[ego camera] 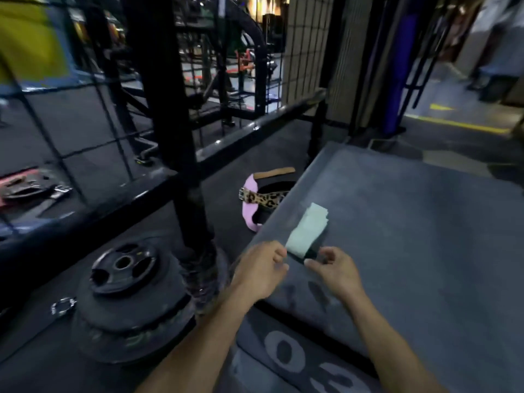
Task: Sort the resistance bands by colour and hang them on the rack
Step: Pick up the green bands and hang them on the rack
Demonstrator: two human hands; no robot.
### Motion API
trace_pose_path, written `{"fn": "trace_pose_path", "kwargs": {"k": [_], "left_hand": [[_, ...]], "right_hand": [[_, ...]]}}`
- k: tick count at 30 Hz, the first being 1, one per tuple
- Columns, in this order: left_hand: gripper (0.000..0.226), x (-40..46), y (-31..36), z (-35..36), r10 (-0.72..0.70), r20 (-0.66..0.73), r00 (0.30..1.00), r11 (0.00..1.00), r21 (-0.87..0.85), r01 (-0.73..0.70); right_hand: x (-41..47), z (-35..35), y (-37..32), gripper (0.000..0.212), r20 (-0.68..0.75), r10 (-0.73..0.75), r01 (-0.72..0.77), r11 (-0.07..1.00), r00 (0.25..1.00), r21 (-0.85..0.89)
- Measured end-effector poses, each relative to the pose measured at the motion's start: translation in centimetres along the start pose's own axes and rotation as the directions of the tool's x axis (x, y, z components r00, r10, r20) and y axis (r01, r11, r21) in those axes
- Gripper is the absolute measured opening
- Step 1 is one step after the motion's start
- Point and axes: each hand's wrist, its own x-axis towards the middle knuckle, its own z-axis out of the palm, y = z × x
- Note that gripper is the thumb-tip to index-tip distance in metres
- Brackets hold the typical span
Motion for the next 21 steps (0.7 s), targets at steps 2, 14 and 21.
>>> {"fn": "trace_pose_path", "kwargs": {"k": [2, 14, 21], "left_hand": [[0.031, 2.5, -0.2, 1.2, -0.073, 0.034, 0.997, 0.997, 0.033, 0.072], [0.074, 8.7, -3.3, 3.6, -0.1, 0.121, 0.988, 0.985, 0.155, 0.081], [0.04, 9.3, -3.7, 4.0, -0.113, 0.042, 0.993, 0.991, -0.063, 0.116]], "right_hand": [[0.6, 1.1, 0.6, 0.068, -0.022, -0.046, 0.046, 0.999, 0.999, -0.03], [2.3, 2.5, -0.8, 0.066, -0.085, -0.077, 0.055, 0.971, 0.993, -0.232], [2.9, 2.9, 0.0, 0.056, -0.156, -0.089, 0.072, 0.991, 0.984, -0.11]]}}
